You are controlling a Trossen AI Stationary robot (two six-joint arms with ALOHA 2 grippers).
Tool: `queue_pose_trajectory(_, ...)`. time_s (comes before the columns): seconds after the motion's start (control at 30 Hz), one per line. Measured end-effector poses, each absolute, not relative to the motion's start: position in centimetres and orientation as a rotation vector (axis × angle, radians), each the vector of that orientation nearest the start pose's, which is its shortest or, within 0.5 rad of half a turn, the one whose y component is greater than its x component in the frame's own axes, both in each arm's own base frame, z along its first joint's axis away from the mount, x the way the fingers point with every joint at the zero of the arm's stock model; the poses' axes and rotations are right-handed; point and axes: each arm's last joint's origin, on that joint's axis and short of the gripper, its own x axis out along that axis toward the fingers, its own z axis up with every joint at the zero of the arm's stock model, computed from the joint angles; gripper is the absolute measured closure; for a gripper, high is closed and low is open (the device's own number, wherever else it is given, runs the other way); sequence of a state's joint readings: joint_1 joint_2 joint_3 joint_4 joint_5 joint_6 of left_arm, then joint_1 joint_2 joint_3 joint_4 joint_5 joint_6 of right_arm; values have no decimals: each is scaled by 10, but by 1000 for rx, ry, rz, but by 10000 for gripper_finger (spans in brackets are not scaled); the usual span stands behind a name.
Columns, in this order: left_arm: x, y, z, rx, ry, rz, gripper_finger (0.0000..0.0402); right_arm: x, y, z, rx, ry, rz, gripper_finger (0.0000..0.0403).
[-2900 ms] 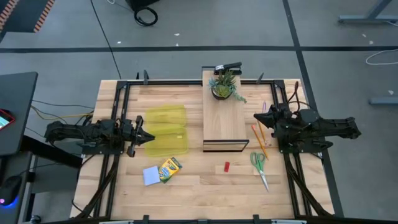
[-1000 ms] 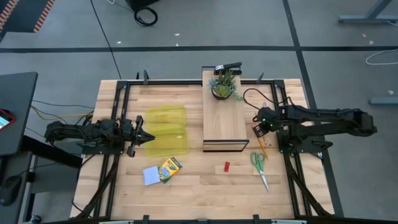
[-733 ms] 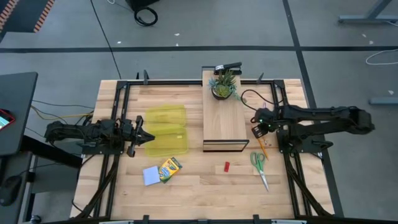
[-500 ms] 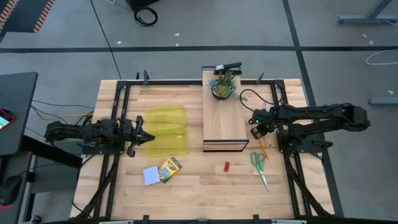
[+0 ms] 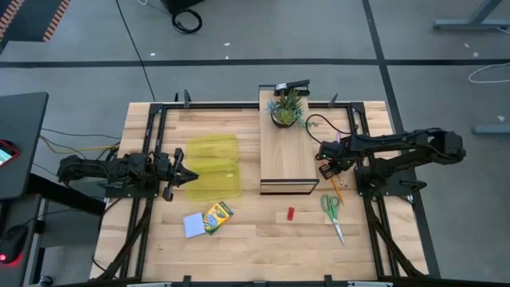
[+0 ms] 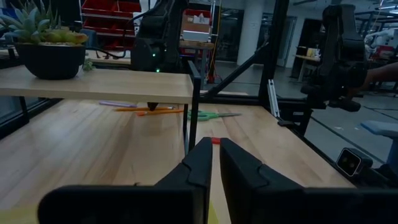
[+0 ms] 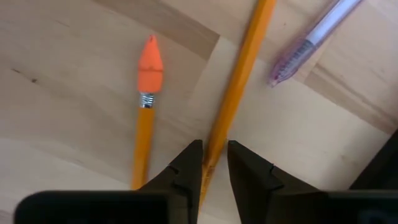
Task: Pack school essentials
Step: Put the orange pencil into the yellow supply box
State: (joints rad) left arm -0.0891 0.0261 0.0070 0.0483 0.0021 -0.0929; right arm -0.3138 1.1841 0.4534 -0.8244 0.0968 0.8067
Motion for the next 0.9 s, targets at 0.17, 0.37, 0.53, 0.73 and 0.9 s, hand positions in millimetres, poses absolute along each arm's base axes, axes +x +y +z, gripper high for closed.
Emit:
queue_pose_trajectory(0.17,98,-9,169,-94,-25,-92,367,137,-47,132,805,1345,-937,343)
queue_pose_trajectory(0.37,98,-9,168,-94,-24,-92,371,137,-47,132,810,1347,-938,374)
queue_pose_trajectory(0.53,98,-9,168,-94,-25,-92,365,136,-47,132,820,1342,-945,381)
queue_pose_trajectory(0.73,98,-9,169,-95,-25,-92,361,133,-46,139,833,1268,-948,383)
queue_pose_trajectory(0.9,98,-9,168,-94,-24,-92,368,129,-45,146,851,1227,-949,392)
